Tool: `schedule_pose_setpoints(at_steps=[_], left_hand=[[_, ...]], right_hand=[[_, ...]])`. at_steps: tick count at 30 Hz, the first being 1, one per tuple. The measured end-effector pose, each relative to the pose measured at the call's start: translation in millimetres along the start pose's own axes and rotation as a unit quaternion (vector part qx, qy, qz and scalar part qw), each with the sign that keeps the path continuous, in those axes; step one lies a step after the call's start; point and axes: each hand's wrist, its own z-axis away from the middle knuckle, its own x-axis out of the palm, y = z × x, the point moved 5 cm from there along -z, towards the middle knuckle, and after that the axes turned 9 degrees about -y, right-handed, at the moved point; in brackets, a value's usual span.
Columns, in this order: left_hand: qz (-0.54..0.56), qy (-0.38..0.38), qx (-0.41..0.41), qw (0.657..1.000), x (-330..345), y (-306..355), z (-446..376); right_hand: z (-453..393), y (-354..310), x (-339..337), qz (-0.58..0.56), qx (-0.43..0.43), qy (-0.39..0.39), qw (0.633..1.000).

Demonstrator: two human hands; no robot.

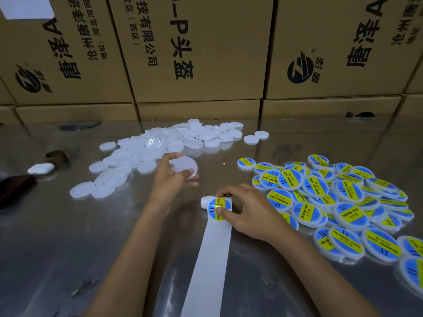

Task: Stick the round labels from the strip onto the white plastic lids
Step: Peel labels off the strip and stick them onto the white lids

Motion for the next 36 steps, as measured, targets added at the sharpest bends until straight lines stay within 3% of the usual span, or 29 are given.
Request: schedule_pose_setpoints(at_steps=[5,9,21,27,36], left_hand=[[0.094,-0.078,-0.018,0.992,26,5,7],[0.069,-0.111,-0.035,0.991,43,2,11],[-0.019,-0.117,-0.013,0.993,51,-7,10],[-0.033,-0.115,-0.033,0.992,52,-12,9],[0.143,-0.095,-0.033,0.985,47,-4,8]], right_hand=[[-1,0,-1,-0.010,0.005,0.015,1.000],[-2,-1,-1,-0.015,-0.008,0.034,0.999],[-1,-6,-14,-0.038,-0.038,0.129,0.990],[1,3,-20,-0.162,0.025,0.167,0.972],[3,4,-29,-0.213,0.049,0.197,0.956]])
